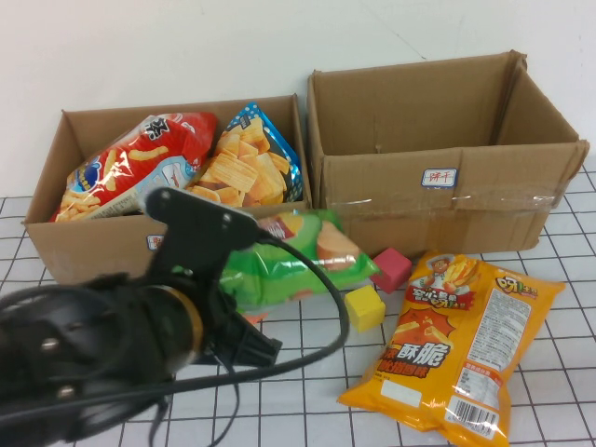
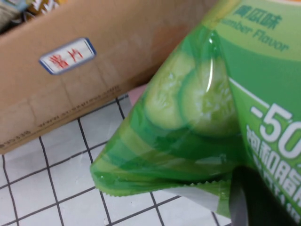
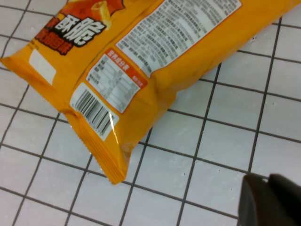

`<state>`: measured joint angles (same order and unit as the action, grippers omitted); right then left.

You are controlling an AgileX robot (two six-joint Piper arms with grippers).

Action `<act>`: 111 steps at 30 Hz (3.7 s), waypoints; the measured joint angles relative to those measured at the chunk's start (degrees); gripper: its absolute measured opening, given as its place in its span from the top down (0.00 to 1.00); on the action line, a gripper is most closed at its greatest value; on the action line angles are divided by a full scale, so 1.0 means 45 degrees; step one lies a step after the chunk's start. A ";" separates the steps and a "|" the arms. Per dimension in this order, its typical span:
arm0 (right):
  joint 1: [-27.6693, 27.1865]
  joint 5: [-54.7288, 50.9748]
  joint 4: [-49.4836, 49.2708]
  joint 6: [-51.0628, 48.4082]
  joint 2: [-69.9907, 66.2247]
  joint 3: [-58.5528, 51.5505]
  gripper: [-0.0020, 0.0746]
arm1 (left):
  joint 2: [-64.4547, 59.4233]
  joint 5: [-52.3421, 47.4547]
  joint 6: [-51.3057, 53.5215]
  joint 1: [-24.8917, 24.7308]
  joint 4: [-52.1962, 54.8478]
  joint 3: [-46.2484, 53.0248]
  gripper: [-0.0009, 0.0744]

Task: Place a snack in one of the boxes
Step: Place the potato chip in the potato chip box, then pick up the potato chip

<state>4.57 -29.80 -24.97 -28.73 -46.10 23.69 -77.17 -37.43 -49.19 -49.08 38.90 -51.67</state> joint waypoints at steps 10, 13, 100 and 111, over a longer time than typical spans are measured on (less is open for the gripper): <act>0.0000 0.0000 0.0000 0.0000 0.0000 0.0000 0.93 | 0.1623 -0.0602 0.1467 0.0000 -0.0042 -0.1481 0.95; 0.0000 0.0000 0.0000 0.0000 0.0000 0.0000 0.93 | 0.1615 -0.1352 0.2057 0.0000 0.0737 -0.2734 0.95; 0.0000 0.0353 -1.3354 -0.8934 -0.6474 0.0000 0.29 | 0.8266 0.4029 1.4941 0.6465 -1.1253 0.2522 0.99; 0.0000 -0.1197 -1.6212 -1.2594 -1.0142 0.0075 0.29 | 0.9215 0.3829 1.4941 0.6465 -1.1308 0.2672 0.99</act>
<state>4.57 -35.19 -97.93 -85.41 -91.74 24.02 -35.70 -20.20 18.04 -19.99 -11.98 -39.64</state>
